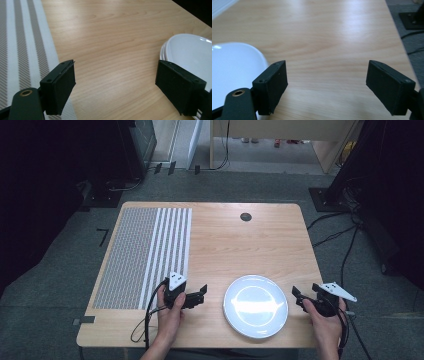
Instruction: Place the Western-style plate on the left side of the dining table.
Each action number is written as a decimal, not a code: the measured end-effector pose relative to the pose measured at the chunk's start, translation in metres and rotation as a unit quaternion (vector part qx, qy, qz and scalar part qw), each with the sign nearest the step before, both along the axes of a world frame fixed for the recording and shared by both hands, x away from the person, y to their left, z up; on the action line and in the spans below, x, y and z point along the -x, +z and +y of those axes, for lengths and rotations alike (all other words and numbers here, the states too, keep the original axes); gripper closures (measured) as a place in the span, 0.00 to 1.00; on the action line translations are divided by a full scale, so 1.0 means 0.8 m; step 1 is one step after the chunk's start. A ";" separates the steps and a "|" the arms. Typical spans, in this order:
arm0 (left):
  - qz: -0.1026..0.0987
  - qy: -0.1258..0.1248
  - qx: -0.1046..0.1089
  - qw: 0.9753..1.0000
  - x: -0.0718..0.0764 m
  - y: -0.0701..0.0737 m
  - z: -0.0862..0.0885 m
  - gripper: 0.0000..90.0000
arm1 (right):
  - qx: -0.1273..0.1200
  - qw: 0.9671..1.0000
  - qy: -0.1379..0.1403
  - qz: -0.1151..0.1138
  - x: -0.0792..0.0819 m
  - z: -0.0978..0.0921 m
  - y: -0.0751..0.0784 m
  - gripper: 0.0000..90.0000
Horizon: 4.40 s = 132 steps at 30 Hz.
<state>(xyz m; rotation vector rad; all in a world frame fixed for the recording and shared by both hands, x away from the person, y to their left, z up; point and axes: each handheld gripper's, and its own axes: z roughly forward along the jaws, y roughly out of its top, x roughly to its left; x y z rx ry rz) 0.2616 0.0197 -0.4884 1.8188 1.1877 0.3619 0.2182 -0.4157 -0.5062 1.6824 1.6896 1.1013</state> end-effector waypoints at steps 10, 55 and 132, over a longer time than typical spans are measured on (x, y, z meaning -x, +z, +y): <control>0.023 -0.084 0.022 0.996 0.021 -0.008 -0.020 0.30 | -0.086 0.995 0.056 0.005 0.006 0.031 0.007 0.65; 0.151 -0.210 0.091 0.962 0.032 -0.028 -0.054 0.56 | -0.225 0.969 0.032 0.094 0.007 0.029 -0.006 0.95; 0.206 -0.191 0.125 0.952 0.018 -0.023 -0.017 0.79 | -0.345 0.930 0.047 0.115 0.002 0.048 -0.030 0.96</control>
